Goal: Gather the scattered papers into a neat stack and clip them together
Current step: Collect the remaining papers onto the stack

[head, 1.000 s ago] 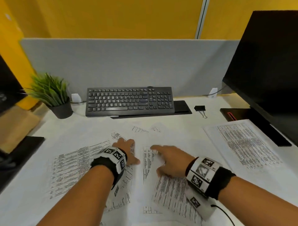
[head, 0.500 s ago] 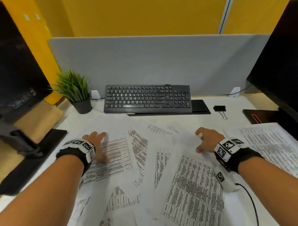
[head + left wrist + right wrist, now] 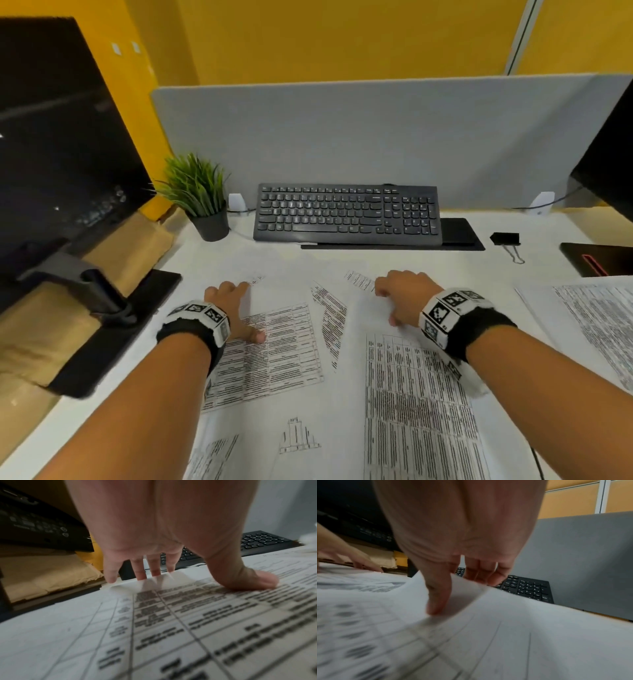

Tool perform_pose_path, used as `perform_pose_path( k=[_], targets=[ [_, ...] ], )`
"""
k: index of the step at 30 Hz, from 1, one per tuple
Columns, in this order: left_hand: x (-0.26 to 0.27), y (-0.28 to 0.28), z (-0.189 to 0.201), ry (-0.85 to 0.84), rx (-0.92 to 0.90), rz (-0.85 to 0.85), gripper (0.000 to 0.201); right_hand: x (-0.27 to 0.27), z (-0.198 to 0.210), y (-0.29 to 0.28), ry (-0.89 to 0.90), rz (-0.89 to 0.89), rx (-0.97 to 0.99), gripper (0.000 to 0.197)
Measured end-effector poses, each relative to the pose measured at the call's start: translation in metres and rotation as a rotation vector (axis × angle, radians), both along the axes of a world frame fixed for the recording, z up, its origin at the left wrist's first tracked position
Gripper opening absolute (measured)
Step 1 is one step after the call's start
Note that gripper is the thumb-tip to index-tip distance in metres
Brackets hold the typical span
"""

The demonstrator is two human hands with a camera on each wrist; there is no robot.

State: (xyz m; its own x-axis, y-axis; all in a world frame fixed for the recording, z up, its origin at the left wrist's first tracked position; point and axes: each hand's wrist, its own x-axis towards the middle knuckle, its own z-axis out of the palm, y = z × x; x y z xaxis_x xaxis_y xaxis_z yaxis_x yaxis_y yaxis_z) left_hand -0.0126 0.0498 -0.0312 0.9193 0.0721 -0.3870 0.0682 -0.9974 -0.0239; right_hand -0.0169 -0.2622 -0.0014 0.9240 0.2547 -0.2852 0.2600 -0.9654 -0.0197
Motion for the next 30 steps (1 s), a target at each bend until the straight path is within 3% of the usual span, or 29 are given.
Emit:
perform_pose_path(
  k=[2, 4, 6, 9, 11, 14, 19, 23, 27, 30],
  targets=[
    [0.001, 0.001, 0.004, -0.031, 0.019, 0.008, 0.110, -0.002, 0.002, 0.001, -0.078, -0.023, 0.063, 0.041],
    [0.004, 0.003, 0.007, -0.058, 0.022, 0.020, 0.105, -0.006, 0.010, 0.000, -0.053, -0.097, 0.233, 0.047],
    [0.006, 0.006, 0.013, -0.119, 0.014, 0.050, 0.095, -0.011, 0.024, -0.004, -0.047, -0.095, 0.322, 0.041],
    [0.011, 0.016, 0.025, -0.296, -0.046, 0.091, 0.050, -0.010, 0.052, -0.015, -0.120, 0.043, 0.287, 0.011],
    [0.013, 0.022, 0.035, -0.341, -0.169, 0.122, 0.026, -0.009, 0.072, -0.016, -0.109, 0.097, 0.302, 0.010],
    [0.012, 0.021, 0.043, -0.334, -0.281, 0.108, 0.023, -0.009, 0.092, -0.003, -0.080, 0.168, 0.286, 0.026],
    [0.001, -0.008, 0.077, -0.615, -0.519, 0.035, 0.021, -0.007, 0.103, 0.033, -0.099, 0.278, 0.422, 0.037],
    [-0.017, -0.034, 0.102, -0.792, -0.850, -0.104, 0.027, 0.002, 0.107, 0.050, -0.218, 0.247, 0.478, 0.044],
    [-0.036, -0.035, 0.099, -0.723, -1.055, -0.123, 0.025, 0.004, 0.124, 0.049, -0.405, 0.183, 0.597, 0.021],
    [-0.048, -0.038, 0.096, -0.641, -1.222, -0.120, 0.018, -0.002, 0.134, 0.050, -0.391, 0.218, 0.648, 0.021]
  ],
)
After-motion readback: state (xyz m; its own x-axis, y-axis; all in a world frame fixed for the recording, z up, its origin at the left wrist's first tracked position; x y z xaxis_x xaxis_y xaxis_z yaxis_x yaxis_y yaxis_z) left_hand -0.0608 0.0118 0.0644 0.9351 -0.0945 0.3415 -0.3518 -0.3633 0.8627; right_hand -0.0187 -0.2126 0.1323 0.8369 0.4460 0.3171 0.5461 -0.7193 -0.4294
